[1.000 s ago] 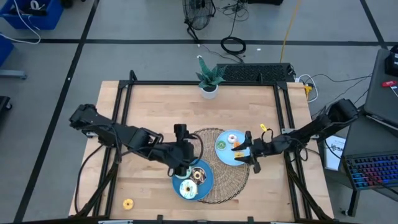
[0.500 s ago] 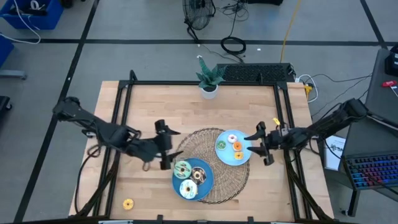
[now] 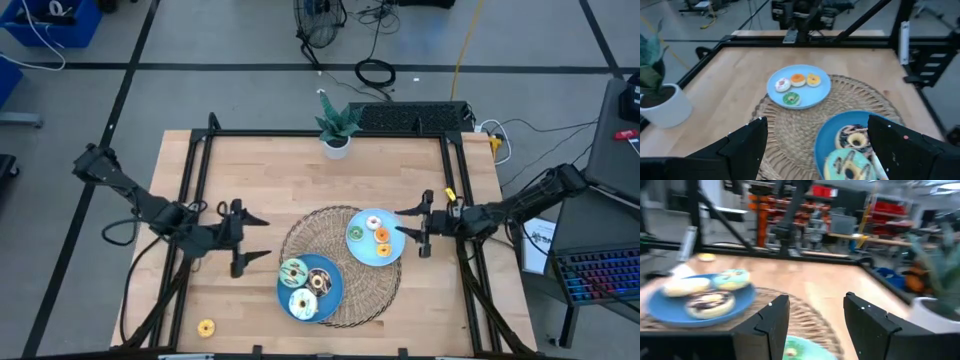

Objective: Pick & Place donuts
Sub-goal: Put the small yellow donut on the light blue plate

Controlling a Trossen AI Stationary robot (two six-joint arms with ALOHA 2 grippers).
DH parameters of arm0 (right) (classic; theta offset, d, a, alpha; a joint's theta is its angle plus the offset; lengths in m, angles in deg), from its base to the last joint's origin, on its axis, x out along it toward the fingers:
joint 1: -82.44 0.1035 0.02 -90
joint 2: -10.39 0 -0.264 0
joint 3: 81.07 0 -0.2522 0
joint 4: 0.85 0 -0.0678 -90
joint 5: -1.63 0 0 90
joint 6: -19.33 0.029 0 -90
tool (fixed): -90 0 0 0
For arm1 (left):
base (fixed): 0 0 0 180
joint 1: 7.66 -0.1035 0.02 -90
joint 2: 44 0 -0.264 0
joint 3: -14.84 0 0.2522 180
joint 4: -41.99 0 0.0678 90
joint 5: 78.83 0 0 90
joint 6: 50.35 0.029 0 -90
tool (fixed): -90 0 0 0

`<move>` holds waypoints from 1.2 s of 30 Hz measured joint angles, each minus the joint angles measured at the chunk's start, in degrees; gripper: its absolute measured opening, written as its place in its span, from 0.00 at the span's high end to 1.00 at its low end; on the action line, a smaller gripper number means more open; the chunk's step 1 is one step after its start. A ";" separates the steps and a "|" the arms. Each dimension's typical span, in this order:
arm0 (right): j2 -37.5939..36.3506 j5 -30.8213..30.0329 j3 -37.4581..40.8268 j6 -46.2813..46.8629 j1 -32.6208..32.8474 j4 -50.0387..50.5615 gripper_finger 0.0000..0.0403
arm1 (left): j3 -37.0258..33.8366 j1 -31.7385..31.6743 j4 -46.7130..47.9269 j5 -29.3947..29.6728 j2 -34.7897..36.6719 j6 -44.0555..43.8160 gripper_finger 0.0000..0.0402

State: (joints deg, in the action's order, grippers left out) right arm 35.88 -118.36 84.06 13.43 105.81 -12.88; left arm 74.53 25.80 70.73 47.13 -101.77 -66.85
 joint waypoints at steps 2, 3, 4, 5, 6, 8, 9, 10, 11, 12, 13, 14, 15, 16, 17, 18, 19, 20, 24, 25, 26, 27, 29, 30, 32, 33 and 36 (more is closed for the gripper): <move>-0.88 -2.91 0.01 -2.24 -0.01 0.72 0.58 | -1.14 0.95 -0.59 0.02 1.51 -0.19 0.16; -1.45 -4.54 0.01 -3.49 -0.01 0.73 0.58 | -1.48 1.32 -1.01 0.07 2.06 -0.32 0.16; -1.84 -6.33 0.03 -4.97 0.01 0.50 0.58 | -1.83 1.69 -1.53 0.07 2.51 -0.51 0.17; -2.12 -8.48 0.05 -6.50 -0.07 0.14 0.58 | -2.14 1.99 -1.73 0.08 2.94 -0.55 0.16; -2.43 -11.24 0.05 -7.77 -0.28 -0.33 0.58 | -2.32 2.23 -1.71 0.09 3.24 -0.57 0.16; -2.94 -17.41 0.05 -8.71 -1.78 -0.62 0.58 | -2.33 2.50 -1.79 0.11 3.53 -0.57 0.17; -3.00 -18.64 0.05 -8.52 -2.97 -0.79 0.58 | -2.33 2.57 -1.85 0.13 3.53 -0.57 0.16; -3.05 -18.98 0.05 -7.90 -4.18 -0.71 0.58 | -2.33 2.57 -1.90 0.17 3.49 -0.53 0.16; -3.13 -18.34 0.05 -7.16 -5.42 -0.52 0.58 | -2.33 2.57 -1.87 0.27 3.47 -0.39 0.17; -3.17 -16.52 0.05 -6.66 -6.75 -0.55 0.58 | -2.33 2.56 -1.89 0.38 3.48 -0.35 0.16; -3.18 -14.14 0.07 -6.30 -8.13 -0.46 0.58 | -2.33 2.47 -1.90 0.49 3.50 -0.32 0.16; -3.16 -11.74 0.07 -5.83 -9.57 -0.26 0.58 | -2.33 2.42 -1.87 0.60 3.50 -0.21 0.17; -3.14 -10.19 0.07 -5.39 -11.07 0.06 0.58 | -2.33 2.27 -1.87 0.59 3.48 -0.20 0.17; -3.16 -8.94 0.07 -4.90 -12.64 0.52 0.58 | -2.33 2.16 -1.83 0.59 3.47 -0.20 0.16; -3.16 -8.11 0.10 -4.22 -14.10 1.10 0.59 | -2.33 2.16 -1.85 0.59 3.47 -0.19 0.16; -3.18 -7.19 0.09 -3.54 -15.66 1.97 0.59 | -2.33 2.16 -1.87 0.59 3.49 -0.13 0.17; -3.16 -6.05 0.09 -3.02 -17.15 2.94 0.59 | -2.33 2.16 -1.83 0.59 3.49 0.08 0.16; -3.16 -4.73 0.09 -2.46 -18.57 3.95 0.59 | -2.33 2.16 -1.80 0.59 3.47 0.28 0.16; -4.15 0.17 0.09 -0.85 -22.37 7.41 0.59 | -2.33 2.16 -1.57 0.59 3.47 1.32 0.17; -4.76 1.99 0.10 -0.78 -22.76 8.13 0.59 | -2.33 2.16 -1.57 0.59 3.47 1.33 0.17; -5.46 3.51 0.09 -0.76 -22.98 8.51 0.59 | -2.33 2.16 -1.57 0.59 3.49 1.33 0.16; -6.26 4.93 0.09 -0.76 -22.98 8.58 0.59 | -2.33 2.16 -1.57 0.60 3.49 1.33 0.16; -8.07 7.53 0.12 -0.74 -22.94 8.58 0.59 | -2.33 2.16 -1.48 0.59 3.49 1.23 0.17; -9.04 8.65 0.12 -0.76 -22.91 8.63 0.59 | -2.32 2.16 -1.46 0.59 3.49 1.14 0.16; -11.08 10.72 0.12 -0.74 -22.91 9.68 0.59 | -2.31 2.16 -1.46 0.59 3.49 0.90 0.17; -12.09 10.98 0.12 -0.74 -22.91 10.90 0.59 | -2.31 2.16 -1.35 0.59 3.49 0.81 0.16; -15.25 11.06 0.12 0.51 -22.91 16.30 0.59 | -2.29 2.16 -0.36 0.55 3.49 -0.69 0.16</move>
State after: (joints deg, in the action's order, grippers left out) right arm 20.63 -107.30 84.18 13.94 82.89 3.42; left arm 72.24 27.96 70.37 47.68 -98.28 -67.54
